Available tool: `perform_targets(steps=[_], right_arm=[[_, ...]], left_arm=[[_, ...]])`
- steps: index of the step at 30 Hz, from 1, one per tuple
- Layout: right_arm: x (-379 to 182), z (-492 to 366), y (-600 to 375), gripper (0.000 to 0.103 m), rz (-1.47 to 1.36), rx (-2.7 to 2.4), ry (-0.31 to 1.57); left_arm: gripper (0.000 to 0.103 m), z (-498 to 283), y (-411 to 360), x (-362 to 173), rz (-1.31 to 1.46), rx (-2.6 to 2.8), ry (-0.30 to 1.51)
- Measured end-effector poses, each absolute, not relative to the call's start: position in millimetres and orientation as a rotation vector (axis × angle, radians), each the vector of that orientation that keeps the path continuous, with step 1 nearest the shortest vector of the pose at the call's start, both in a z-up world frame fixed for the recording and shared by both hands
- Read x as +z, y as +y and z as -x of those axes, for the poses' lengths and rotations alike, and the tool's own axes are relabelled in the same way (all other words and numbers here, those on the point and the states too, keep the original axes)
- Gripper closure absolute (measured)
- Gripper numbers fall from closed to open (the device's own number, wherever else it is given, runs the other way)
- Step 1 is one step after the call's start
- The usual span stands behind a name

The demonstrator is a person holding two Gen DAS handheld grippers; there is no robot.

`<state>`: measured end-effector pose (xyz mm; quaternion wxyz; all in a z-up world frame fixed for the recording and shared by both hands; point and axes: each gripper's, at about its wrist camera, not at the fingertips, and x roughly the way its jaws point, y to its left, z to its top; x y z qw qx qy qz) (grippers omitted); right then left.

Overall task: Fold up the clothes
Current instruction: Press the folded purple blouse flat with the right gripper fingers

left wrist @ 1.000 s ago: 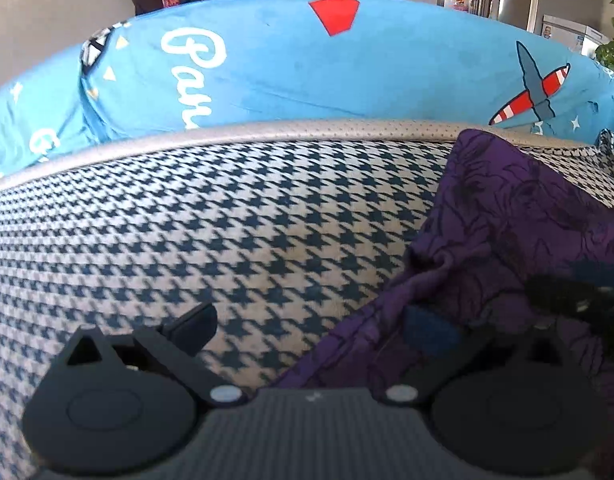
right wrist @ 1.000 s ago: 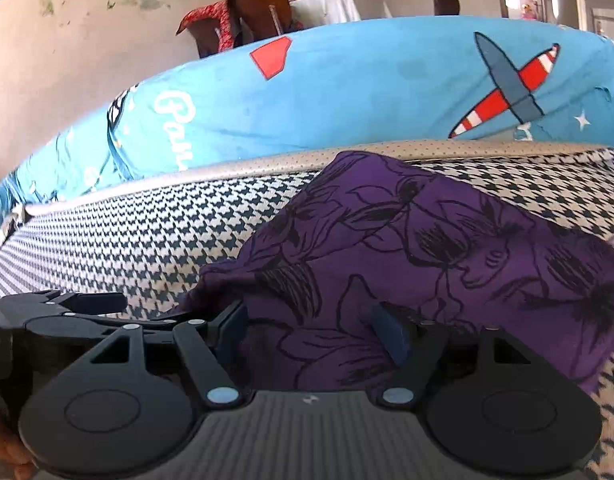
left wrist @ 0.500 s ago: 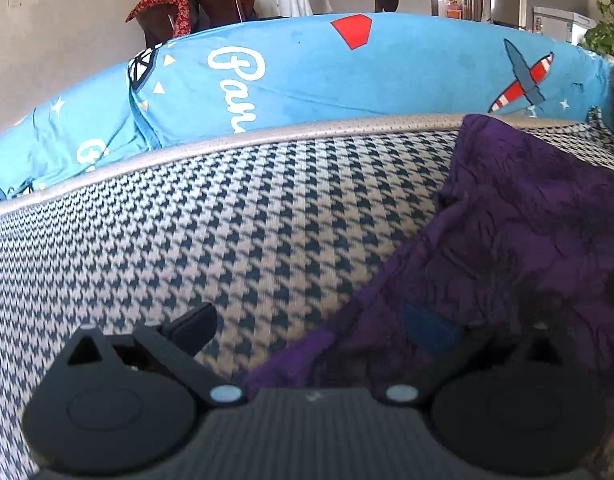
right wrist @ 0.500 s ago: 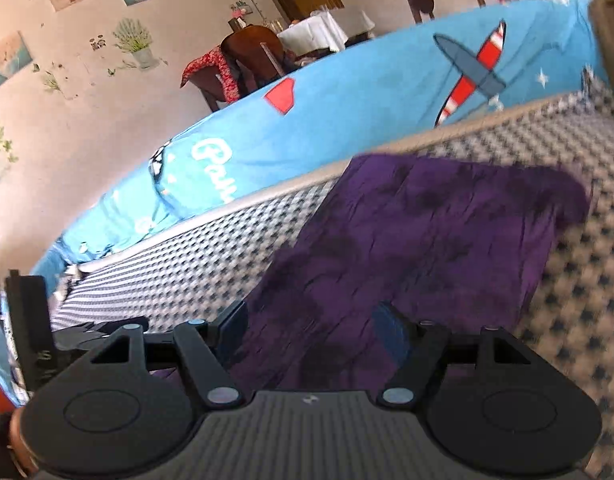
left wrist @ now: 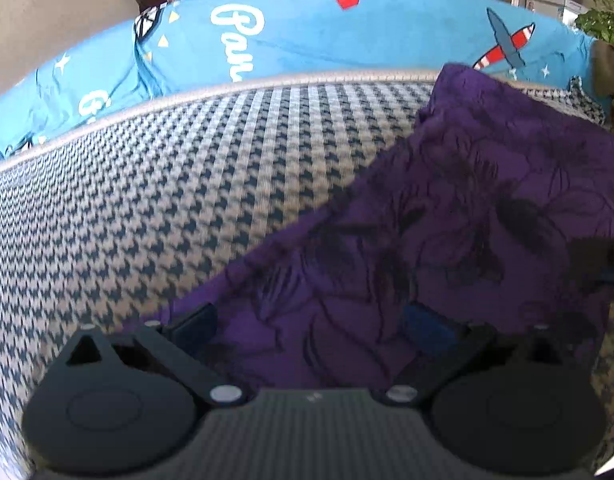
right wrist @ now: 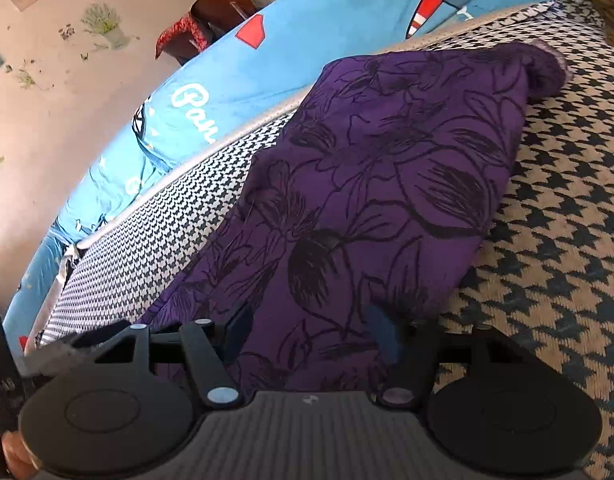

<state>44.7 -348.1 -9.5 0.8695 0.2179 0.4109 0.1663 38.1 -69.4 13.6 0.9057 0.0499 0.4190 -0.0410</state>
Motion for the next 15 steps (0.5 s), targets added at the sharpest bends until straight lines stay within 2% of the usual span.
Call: perform_targets(steps=[8, 15], right_arm=[[-9.1, -25.5, -338.5, 0.039, -0.339, 0.319, 0.82], [-9.0, -1.9, -313.2, 0.039, -0.076, 0.299, 0.778]], left_arm=[[0.0, -18.2, -55.8, 11.5, -0.064, -0.081, 0.867], [0.0, -2.7, -48.3, 16.2, -0.062, -0.085, 0.859]])
